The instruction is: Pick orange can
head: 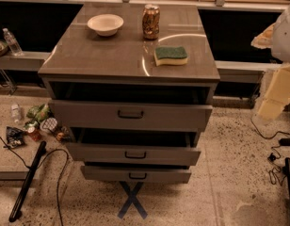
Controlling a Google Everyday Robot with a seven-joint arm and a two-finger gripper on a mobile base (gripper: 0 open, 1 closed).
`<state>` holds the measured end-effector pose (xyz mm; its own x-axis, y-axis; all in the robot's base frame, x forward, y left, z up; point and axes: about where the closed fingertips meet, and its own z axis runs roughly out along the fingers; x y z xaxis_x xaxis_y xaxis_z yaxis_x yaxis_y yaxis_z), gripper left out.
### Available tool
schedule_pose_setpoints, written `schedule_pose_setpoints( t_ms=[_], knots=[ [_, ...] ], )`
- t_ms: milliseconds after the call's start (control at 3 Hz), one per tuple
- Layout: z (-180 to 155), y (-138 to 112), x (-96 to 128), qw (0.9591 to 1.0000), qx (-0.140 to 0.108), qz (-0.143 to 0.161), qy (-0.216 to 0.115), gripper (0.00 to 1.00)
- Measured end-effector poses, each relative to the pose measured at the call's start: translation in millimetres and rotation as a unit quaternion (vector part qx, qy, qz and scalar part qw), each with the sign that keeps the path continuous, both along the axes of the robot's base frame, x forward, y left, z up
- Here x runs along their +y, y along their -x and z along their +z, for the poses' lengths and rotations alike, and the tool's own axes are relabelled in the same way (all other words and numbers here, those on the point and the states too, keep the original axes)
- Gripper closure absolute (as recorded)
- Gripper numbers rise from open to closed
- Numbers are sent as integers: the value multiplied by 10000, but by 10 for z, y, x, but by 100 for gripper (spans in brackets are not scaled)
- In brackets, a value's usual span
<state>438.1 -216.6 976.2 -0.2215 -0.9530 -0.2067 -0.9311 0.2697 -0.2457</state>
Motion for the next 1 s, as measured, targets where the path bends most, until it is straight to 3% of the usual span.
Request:
schedule_pose_setpoints(
  t_ms=[333, 667, 1000],
  knots=[
    [0, 0, 0, 10000, -1, 0, 0, 0],
    [66, -149, 18, 9989, -225, -116, -396, 0],
    [101, -814, 103, 9851, -672, -505, -1499, 0]
  ],
)
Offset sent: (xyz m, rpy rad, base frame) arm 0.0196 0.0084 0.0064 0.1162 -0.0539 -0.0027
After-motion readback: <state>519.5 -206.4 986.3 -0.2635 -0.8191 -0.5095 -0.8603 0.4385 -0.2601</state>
